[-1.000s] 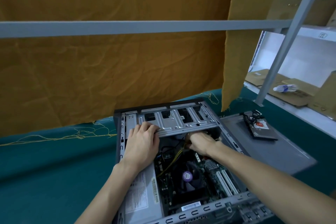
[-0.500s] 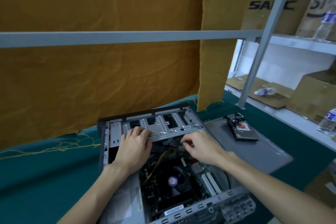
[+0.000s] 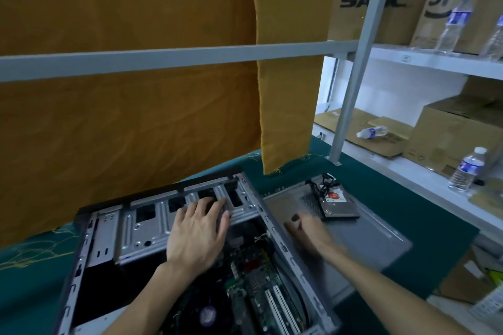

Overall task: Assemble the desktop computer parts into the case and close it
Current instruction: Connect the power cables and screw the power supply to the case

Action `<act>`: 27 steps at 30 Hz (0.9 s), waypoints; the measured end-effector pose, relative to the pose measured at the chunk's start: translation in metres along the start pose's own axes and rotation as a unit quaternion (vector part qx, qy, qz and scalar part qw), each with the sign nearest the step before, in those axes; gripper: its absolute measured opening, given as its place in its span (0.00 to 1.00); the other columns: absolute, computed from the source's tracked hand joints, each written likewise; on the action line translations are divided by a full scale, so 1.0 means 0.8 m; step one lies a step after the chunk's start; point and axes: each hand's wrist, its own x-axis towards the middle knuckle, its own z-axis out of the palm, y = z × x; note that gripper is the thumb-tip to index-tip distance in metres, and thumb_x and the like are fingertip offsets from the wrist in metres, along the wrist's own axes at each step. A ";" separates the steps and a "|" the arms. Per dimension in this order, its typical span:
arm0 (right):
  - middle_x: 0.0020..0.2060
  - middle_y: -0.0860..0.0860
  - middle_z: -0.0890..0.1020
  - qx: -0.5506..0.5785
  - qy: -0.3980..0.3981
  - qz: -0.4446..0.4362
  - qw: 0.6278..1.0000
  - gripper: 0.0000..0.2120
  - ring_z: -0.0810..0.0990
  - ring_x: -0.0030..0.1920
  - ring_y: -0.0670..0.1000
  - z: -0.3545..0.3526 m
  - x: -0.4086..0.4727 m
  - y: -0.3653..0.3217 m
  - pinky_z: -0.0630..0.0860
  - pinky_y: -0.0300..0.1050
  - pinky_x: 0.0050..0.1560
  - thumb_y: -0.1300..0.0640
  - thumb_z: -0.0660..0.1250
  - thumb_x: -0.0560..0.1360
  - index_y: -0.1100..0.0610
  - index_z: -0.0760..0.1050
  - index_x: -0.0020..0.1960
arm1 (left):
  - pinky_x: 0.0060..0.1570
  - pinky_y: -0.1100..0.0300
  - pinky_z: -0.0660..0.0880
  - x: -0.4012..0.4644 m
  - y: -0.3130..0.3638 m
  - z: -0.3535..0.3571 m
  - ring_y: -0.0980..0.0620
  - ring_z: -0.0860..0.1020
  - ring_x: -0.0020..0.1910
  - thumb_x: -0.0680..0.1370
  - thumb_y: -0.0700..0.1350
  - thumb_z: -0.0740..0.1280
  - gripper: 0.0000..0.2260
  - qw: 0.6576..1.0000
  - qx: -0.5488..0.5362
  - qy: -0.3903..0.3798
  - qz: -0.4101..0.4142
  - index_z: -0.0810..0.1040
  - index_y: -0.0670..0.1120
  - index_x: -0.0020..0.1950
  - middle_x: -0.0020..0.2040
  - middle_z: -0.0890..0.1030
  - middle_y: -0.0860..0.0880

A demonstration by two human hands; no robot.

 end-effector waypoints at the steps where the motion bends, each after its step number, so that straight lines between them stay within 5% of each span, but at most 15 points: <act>1: 0.58 0.57 0.83 -0.029 -0.027 -0.025 0.999 0.10 0.82 0.54 0.55 0.003 -0.001 -0.009 0.78 0.49 0.57 0.54 0.61 0.85 0.56 0.75 0.64 | 0.66 0.49 0.68 0.000 0.000 0.001 0.49 0.73 0.69 0.83 0.64 0.39 0.29 1.000 0.006 -0.001 -0.003 0.68 0.57 0.76 0.70 0.75 0.53; 7: 0.61 0.61 0.79 -0.148 -0.139 -0.099 0.974 0.09 0.80 0.59 0.59 0.005 -0.017 -0.030 0.78 0.55 0.58 0.66 0.61 0.81 0.62 0.72 0.61 | 0.64 0.51 0.69 0.000 0.000 -0.002 0.50 0.74 0.67 0.83 0.64 0.41 0.28 1.000 0.004 -0.002 -0.013 0.69 0.58 0.76 0.68 0.75 0.55; 11: 0.59 0.60 0.78 -0.149 -0.172 -0.122 0.966 0.12 0.79 0.56 0.57 -0.003 -0.027 -0.026 0.76 0.51 0.51 0.63 0.63 0.81 0.63 0.69 0.64 | 0.64 0.51 0.69 -0.001 0.001 -0.004 0.51 0.74 0.67 0.83 0.63 0.42 0.27 1.000 -0.004 0.003 -0.013 0.70 0.58 0.74 0.67 0.75 0.56; 13: 0.47 0.57 0.79 -0.064 -0.148 -0.111 0.981 0.07 0.76 0.46 0.54 -0.008 -0.021 -0.020 0.73 0.49 0.45 0.56 0.60 0.84 0.61 0.71 0.56 | 0.65 0.52 0.68 -0.002 0.002 -0.005 0.52 0.73 0.68 0.84 0.62 0.44 0.25 1.000 -0.006 -0.002 -0.014 0.70 0.58 0.75 0.68 0.75 0.56; 17: 0.36 0.51 0.70 0.138 -0.076 -0.017 0.987 0.14 0.69 0.35 0.50 -0.018 0.026 -0.014 0.65 0.45 0.38 0.53 0.55 0.87 0.55 0.69 0.43 | 0.66 0.54 0.67 -0.004 0.000 -0.007 0.54 0.72 0.68 0.85 0.61 0.46 0.24 1.000 -0.024 0.003 -0.013 0.72 0.57 0.74 0.68 0.74 0.56; 20: 0.42 0.49 0.73 0.229 -0.017 0.025 0.973 0.08 0.74 0.41 0.49 -0.030 0.071 -0.011 0.68 0.45 0.46 0.51 0.56 0.86 0.52 0.68 0.51 | 0.65 0.54 0.68 -0.002 0.000 -0.009 0.54 0.74 0.65 0.84 0.62 0.47 0.24 0.999 -0.033 0.011 -0.012 0.74 0.56 0.72 0.67 0.74 0.56; 23: 0.42 0.56 0.80 0.178 0.023 0.029 0.983 0.07 0.80 0.37 0.56 -0.041 0.109 -0.001 0.77 0.49 0.40 0.56 0.66 0.80 0.60 0.73 0.53 | 0.65 0.53 0.68 0.000 0.000 -0.006 0.53 0.74 0.65 0.85 0.61 0.51 0.21 0.999 -0.036 0.011 -0.016 0.73 0.57 0.73 0.69 0.72 0.56; 27: 0.50 0.55 0.83 0.069 0.035 0.017 0.997 0.06 0.81 0.47 0.56 -0.038 0.142 -0.001 0.78 0.48 0.48 0.55 0.70 0.78 0.56 0.78 0.53 | 0.65 0.51 0.67 0.017 0.007 -0.004 0.49 0.71 0.66 0.84 0.58 0.55 0.19 0.998 -0.038 0.017 -0.039 0.74 0.57 0.72 0.70 0.71 0.54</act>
